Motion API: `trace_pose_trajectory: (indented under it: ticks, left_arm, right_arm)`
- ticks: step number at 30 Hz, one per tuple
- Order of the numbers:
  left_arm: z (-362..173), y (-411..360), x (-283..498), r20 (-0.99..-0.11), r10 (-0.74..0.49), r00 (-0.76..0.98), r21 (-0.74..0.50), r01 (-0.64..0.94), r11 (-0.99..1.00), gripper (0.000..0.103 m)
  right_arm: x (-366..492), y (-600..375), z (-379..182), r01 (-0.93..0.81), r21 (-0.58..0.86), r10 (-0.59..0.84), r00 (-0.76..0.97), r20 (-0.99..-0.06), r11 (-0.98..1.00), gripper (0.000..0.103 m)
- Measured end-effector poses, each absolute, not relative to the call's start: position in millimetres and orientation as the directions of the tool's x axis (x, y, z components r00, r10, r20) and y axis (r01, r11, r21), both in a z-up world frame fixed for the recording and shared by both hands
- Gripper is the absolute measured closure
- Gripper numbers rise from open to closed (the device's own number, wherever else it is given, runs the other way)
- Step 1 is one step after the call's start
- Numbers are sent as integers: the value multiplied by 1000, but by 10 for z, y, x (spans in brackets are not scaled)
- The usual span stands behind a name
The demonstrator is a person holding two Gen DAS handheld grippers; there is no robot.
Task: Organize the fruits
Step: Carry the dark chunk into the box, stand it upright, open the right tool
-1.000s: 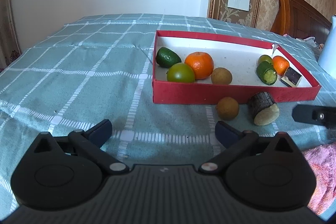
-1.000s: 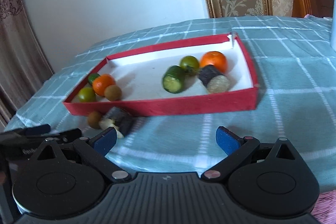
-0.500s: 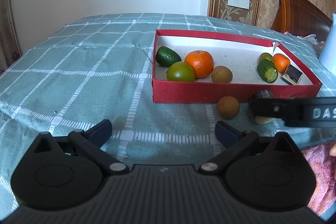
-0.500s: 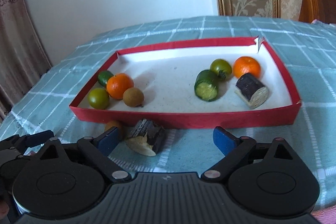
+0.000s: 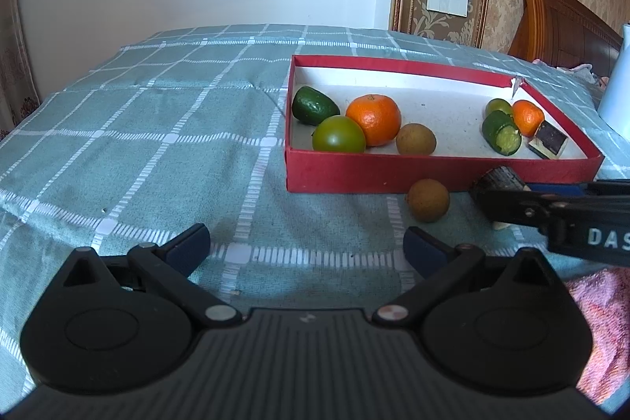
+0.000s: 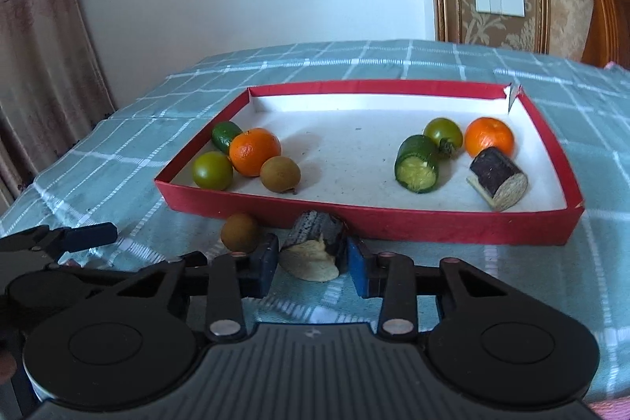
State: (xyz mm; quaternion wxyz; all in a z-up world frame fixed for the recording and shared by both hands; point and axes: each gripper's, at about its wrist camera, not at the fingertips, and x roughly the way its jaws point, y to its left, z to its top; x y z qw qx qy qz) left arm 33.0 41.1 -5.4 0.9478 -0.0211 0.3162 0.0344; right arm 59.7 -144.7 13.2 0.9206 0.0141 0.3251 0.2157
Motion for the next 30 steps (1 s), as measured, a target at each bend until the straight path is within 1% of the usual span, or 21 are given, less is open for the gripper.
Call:
trace_pose_trajectory:
  ticks: [3,10,14,21,30]
  left_arm:
    - [-55,413,330,-601,51,798,-20,-79,997,0]
    - [-58,412,332,-601,52,798,-18,-79,997,0]
    - [-59,414,331,-601,52,798,-19,-79,997,0]
    - [-59,413,330,-601,52,798,-19,-79,997,0]
    - [-57,412,329,-601,52,797,-17,-79,997,0]
  right_arm:
    - [550,-1502,163,-392,154,404,709,-578,907,69]
    - [402,-1588,255,-402,105,395,757,-521,909,70]
    - [377,-1580,255,-411,74,389,767,-510,908,70]
    - [306,-1612,306,-408,80,393,782,-484,910,70]
    - [330,-1627,484,-407,50,387,811,-438,912,70]
